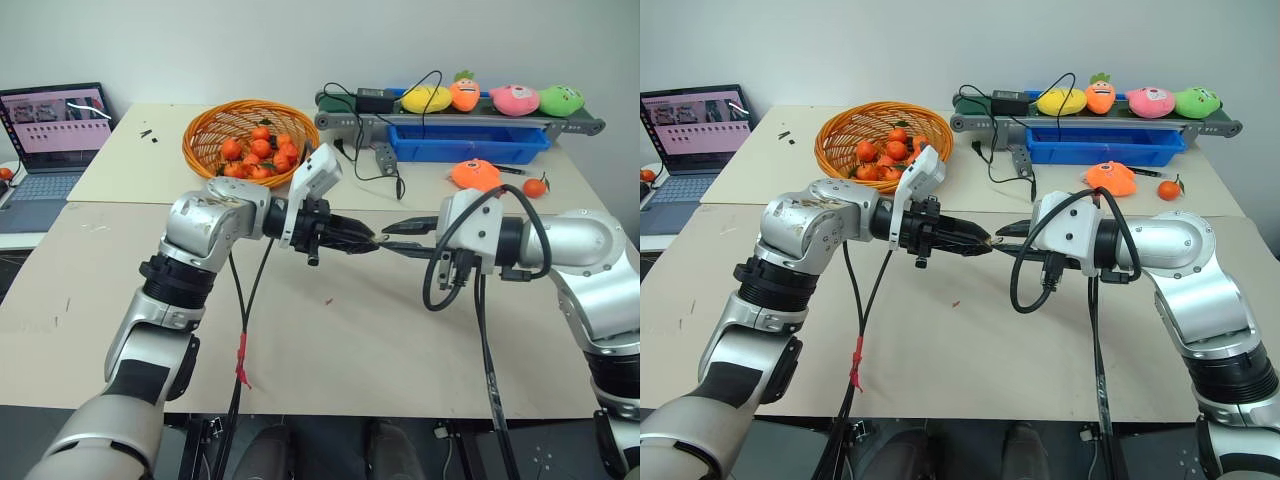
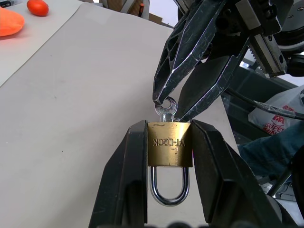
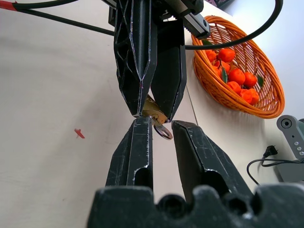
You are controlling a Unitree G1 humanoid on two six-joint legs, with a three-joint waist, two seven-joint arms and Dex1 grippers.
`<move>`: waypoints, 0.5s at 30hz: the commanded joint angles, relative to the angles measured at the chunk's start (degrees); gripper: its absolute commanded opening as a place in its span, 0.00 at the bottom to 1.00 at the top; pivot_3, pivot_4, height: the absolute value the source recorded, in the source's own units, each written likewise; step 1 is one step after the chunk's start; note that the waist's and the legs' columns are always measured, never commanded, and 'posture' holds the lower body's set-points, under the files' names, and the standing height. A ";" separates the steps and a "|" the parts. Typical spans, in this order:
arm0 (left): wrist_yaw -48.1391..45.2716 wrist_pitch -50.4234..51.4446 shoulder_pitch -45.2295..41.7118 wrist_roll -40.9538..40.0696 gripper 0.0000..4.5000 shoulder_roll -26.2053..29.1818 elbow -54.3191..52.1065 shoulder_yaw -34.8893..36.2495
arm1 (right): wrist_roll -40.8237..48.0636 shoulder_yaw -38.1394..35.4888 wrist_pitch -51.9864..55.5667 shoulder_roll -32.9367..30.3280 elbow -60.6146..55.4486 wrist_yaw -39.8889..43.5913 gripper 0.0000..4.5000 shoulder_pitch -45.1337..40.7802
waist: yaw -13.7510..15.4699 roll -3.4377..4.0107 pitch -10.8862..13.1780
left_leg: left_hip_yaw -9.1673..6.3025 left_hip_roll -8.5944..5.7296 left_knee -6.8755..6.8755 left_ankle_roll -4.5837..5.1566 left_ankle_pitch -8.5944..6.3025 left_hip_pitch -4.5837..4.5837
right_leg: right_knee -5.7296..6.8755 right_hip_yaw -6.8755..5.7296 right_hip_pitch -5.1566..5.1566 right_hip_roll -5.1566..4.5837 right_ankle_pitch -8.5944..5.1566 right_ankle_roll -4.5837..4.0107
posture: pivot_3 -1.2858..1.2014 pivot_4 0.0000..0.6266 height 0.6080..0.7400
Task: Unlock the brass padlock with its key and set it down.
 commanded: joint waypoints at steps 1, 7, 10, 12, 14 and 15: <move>-0.48 -1.07 -1.94 -0.91 0.18 -0.85 -1.39 -0.57 | 2.09 -0.74 0.35 0.46 -2.93 0.54 0.23 -0.98 | 0.00 0.00 0.00 | 0.00 0.00 0.00 0.00 0.00 0.00 | 0.00 0.00 0.00 0.00 0.00 0.00 | 0.52 0.24 1.00; -0.59 -0.89 -2.28 -1.08 0.18 -1.03 -2.02 -0.59 | 2.25 -0.37 0.51 0.62 -2.65 1.54 0.08 -1.33 | 0.01 0.00 0.00 | 0.00 0.00 0.00 0.00 0.00 0.00 | 0.00 0.00 0.00 0.00 0.00 0.00 | 0.52 0.24 1.00; -0.82 -0.90 -2.63 -1.15 0.18 -0.84 -2.39 -0.62 | 2.23 -0.23 0.43 0.71 -2.53 1.81 0.00 -1.40 | 0.01 0.00 0.00 | 0.00 0.00 0.00 0.00 0.00 0.00 | 0.00 0.00 0.00 0.00 0.00 0.00 | 0.52 0.24 1.00; -0.94 -0.76 -2.91 -1.24 0.18 -0.71 -2.56 -0.55 | 2.08 -0.10 0.19 0.73 -2.37 2.03 0.00 -1.47 | 0.00 0.00 0.00 | 0.00 0.00 0.01 0.00 0.00 0.00 | 0.00 0.00 0.00 0.00 0.00 0.00 | 0.52 0.24 1.00; -1.32 -1.43 -3.09 -0.92 0.18 -0.39 -2.66 -0.78 | 1.94 0.12 0.11 0.92 -2.16 2.14 0.00 -1.69 | 0.00 0.00 0.00 | 0.00 0.00 0.00 0.00 0.00 0.00 | 0.00 0.00 0.00 0.00 0.00 0.00 | 0.52 0.24 1.00; -1.46 -1.57 -3.20 -0.89 0.18 -0.25 -2.64 -0.82 | 1.89 0.21 0.08 1.01 -2.06 2.19 0.00 -1.79 | -0.02 0.00 0.00 | 0.00 0.00 0.00 0.00 0.00 0.00 | 0.00 0.00 0.00 0.00 0.00 0.00 | 0.52 0.24 1.00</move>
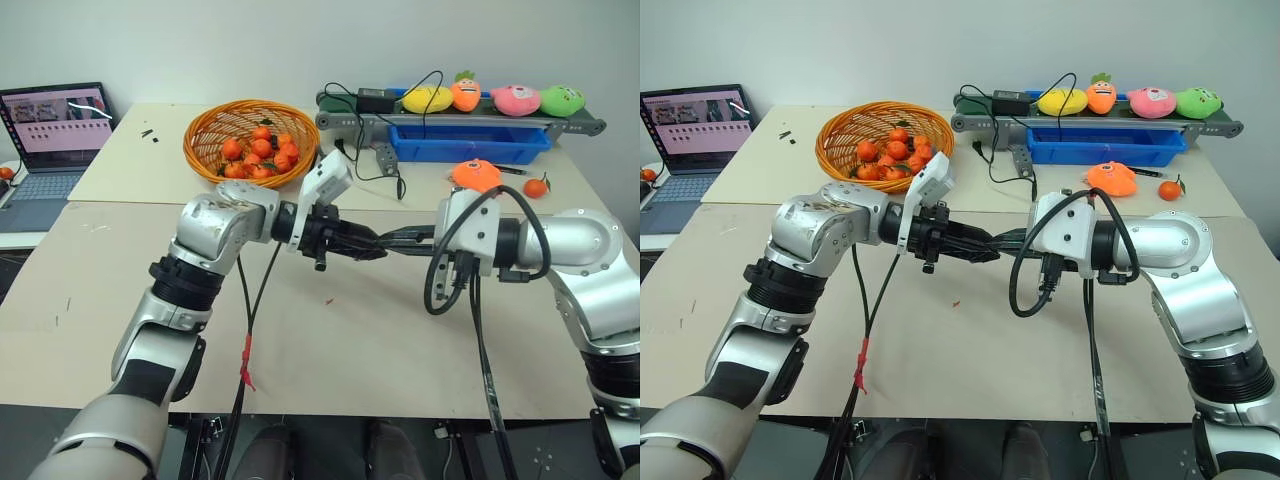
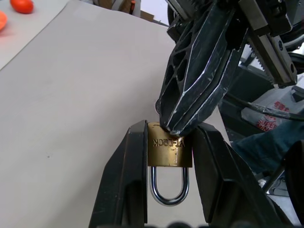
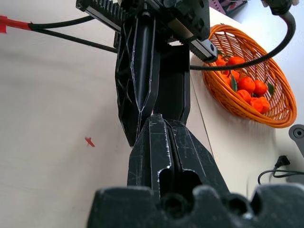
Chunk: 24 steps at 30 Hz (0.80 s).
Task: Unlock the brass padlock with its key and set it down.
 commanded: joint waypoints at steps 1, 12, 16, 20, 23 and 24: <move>-1.11 -1.60 -2.76 -1.21 0.18 0.50 -2.44 0.80 | 0.59 0.14 -0.81 0.24 -1.48 0.50 0.00 -1.26 | -0.03 0.00 0.00 | 0.00 0.00 0.00 0.00 0.00 0.00 | 0.00 0.00 0.00 0.00 0.00 0.00 | 0.52 0.24 1.00; -6.20 -2.54 -2.54 -1.06 0.18 5.87 0.12 1.12 | 1.94 -2.62 -1.59 -3.29 0.05 4.30 0.00 0.37 | -0.07 0.00 0.00 | 0.00 0.00 -0.01 0.00 0.00 0.00 | 0.00 0.00 -0.02 0.00 0.00 0.00 | 0.52 0.24 1.00; -9.43 -3.17 -2.59 -0.69 0.18 8.43 3.17 0.57 | 3.27 -3.14 -1.15 -4.33 -0.16 5.58 0.00 -0.11 | -0.04 0.00 0.00 | 0.01 0.01 0.00 0.00 0.00 0.01 | 0.02 0.01 -0.01 0.00 0.00 0.00 | 0.52 0.24 1.00; -9.98 -3.38 -2.71 -0.39 0.18 8.06 4.71 0.11 | 4.78 -2.68 -0.15 -3.62 -0.82 5.64 0.00 -1.68 | 0.01 0.00 0.00 | 0.01 0.00 0.00 0.00 0.00 -0.01 | 0.01 0.00 -0.02 0.00 0.00 0.00 | 0.52 0.24 1.00; -10.64 -2.71 -2.28 -0.85 0.18 7.83 3.88 -0.32 | 5.07 -2.05 -0.37 -3.32 -1.62 5.58 0.00 -1.77 | 0.07 -0.01 0.01 | 0.00 0.00 0.00 0.01 0.00 -0.04 | 0.00 0.00 -0.03 0.00 0.00 0.00 | 0.52 0.24 1.00; -10.93 -2.31 -2.09 -1.10 0.18 7.85 3.37 -0.46 | 5.08 -1.91 -0.51 -3.31 -1.83 5.56 0.00 -1.69 | 0.06 -0.01 0.01 | 0.00 0.00 0.00 0.01 0.00 -0.05 | 0.00 -0.01 -0.03 0.00 0.00 0.00 | 0.52 0.24 1.00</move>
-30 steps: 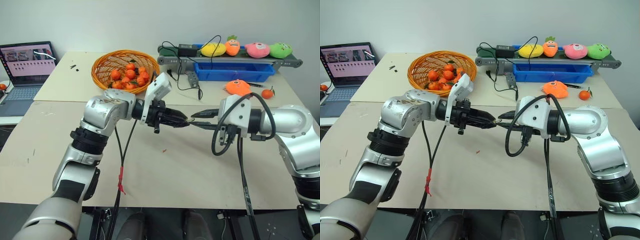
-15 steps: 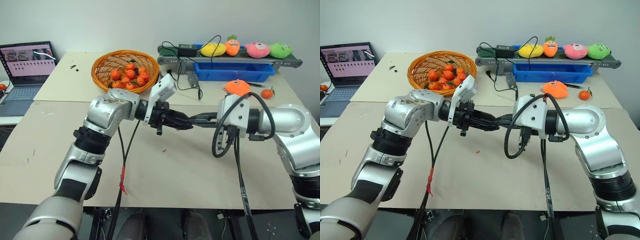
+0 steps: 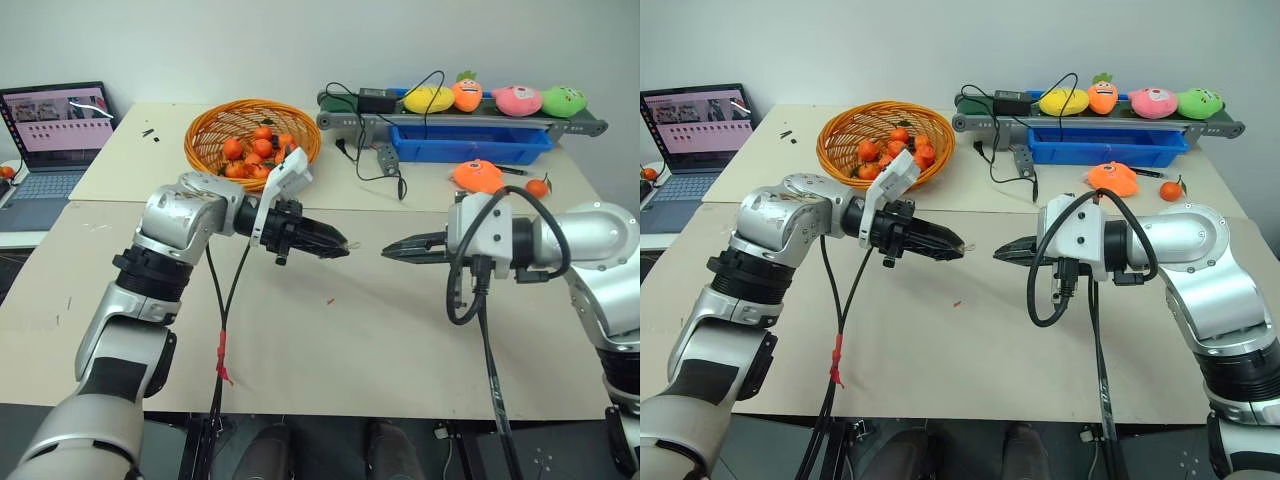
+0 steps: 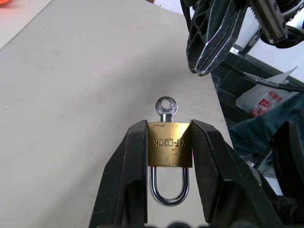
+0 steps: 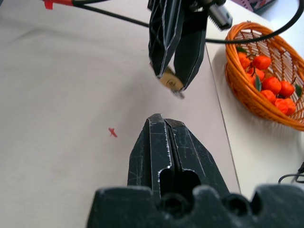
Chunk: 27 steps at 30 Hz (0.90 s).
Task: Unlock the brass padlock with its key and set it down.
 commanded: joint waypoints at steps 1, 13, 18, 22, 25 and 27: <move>-1.68 0.50 -1.40 -1.51 0.18 -0.06 -2.82 -0.20 | 1.00 -1.09 -0.35 0.03 -2.38 -0.20 0.00 -0.87 | -0.04 0.00 0.00 | 0.00 0.00 0.00 0.00 0.00 0.00 | 0.00 0.00 0.00 0.00 0.00 0.00 | 0.52 0.24 1.00; -3.22 1.70 -1.15 -2.53 0.18 -0.40 -5.08 -1.88 | 1.30 -0.60 -0.02 0.39 -5.13 -1.41 0.39 0.00 | -0.05 0.00 0.00 | 0.00 0.00 0.00 0.00 0.00 0.01 | 0.01 0.00 0.00 0.00 0.00 0.00 | 0.52 0.24 1.00; -3.33 1.54 -1.57 -2.90 0.18 -1.09 -5.26 -2.46 | 1.62 -0.59 0.49 0.69 -6.25 -2.04 0.39 0.44 | -0.04 0.00 0.00 | 0.00 0.00 0.01 0.00 0.00 0.01 | 0.02 0.00 0.00 0.00 0.00 0.00 | 0.52 0.24 1.00; -3.20 2.11 -2.17 -3.45 0.18 -1.94 -5.47 -2.54 | 1.61 -0.38 0.56 1.05 -7.03 -2.39 0.39 1.03 | -0.04 0.00 0.00 | 0.00 0.00 0.01 0.00 0.00 0.01 | 0.01 0.00 0.00 0.00 0.00 0.00 | 0.52 0.24 1.00; -3.16 2.42 -2.51 -3.47 0.18 -2.24 -5.36 -2.37 | 1.58 -0.38 0.51 1.13 -7.23 -2.59 0.39 1.33 | -0.04 0.00 0.00 | 0.00 0.00 0.01 0.00 0.00 0.01 | 0.02 0.00 0.00 0.00 0.00 0.00 | 0.52 0.24 1.00; -3.19 2.42 -2.50 -3.44 0.18 -2.23 -5.40 -2.35 | 1.54 -0.40 0.40 1.12 -7.22 -2.67 0.39 1.50 | -0.04 0.00 0.00 | 0.00 0.00 0.01 0.00 0.00 0.01 | 0.02 0.00 0.00 0.00 0.00 0.00 | 0.52 0.24 1.00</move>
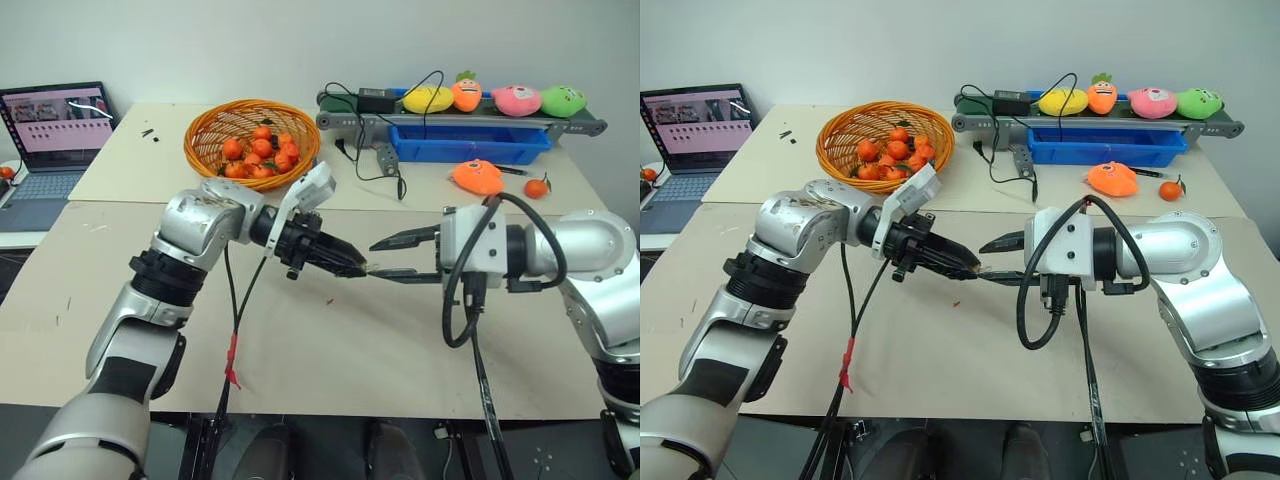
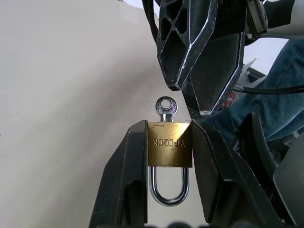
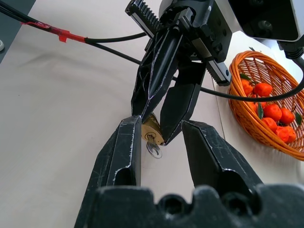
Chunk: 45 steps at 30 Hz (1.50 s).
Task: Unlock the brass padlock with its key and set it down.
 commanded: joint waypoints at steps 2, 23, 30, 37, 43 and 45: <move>-0.56 -0.03 -2.32 -1.10 0.18 -0.11 -1.85 0.63 | 0.52 -0.84 -0.27 0.09 -1.43 -0.58 0.39 0.29 | 0.00 0.00 0.00 | 0.00 0.00 0.00 0.00 0.00 0.00 | 0.00 0.00 0.00 0.00 0.00 0.00 | 0.52 0.24 1.00; 0.55 2.31 -2.54 -2.99 0.18 0.78 -3.95 1.11 | -0.97 -0.55 -2.75 0.81 0.56 -0.63 0.39 1.16 | 0.00 0.00 0.00 | 0.00 0.00 0.00 0.00 0.00 0.00 | 0.00 0.00 0.00 0.00 0.00 0.00 | 0.52 0.24 1.00; 0.56 1.79 -2.59 -2.76 0.18 0.87 -3.45 1.03 | -0.94 -1.03 -2.69 0.53 0.64 -0.48 0.16 1.23 | -0.01 0.00 0.00 | 0.00 0.00 0.00 0.00 0.00 0.00 | 0.00 0.00 0.00 0.00 0.00 0.00 | 0.52 0.24 1.00; 0.38 1.58 -2.60 -2.57 0.18 1.09 -3.18 0.94 | -1.61 -1.63 -3.52 0.29 0.88 -0.42 0.01 1.64 | -0.01 0.00 0.00 | 0.00 0.00 0.00 0.00 0.00 0.00 | 0.00 0.01 0.00 0.00 0.00 0.00 | 0.52 0.24 1.00; 0.54 1.63 -2.42 -2.60 0.18 1.06 -3.36 0.91 | -1.54 -1.52 -3.50 0.42 1.12 -0.39 0.01 1.25 | -0.01 0.00 0.00 | 0.00 0.00 0.00 0.00 0.00 0.00 | 0.00 0.01 0.00 0.00 0.00 0.00 | 0.52 0.24 1.00; 0.67 1.45 -2.46 -2.56 0.18 0.96 -3.41 0.99 | -1.22 -1.36 -2.59 0.23 1.19 -0.24 0.01 1.12 | -0.01 0.00 0.00 | 0.00 0.00 0.00 0.00 0.00 0.00 | 0.00 0.01 0.00 0.00 0.00 0.00 | 0.52 0.24 1.00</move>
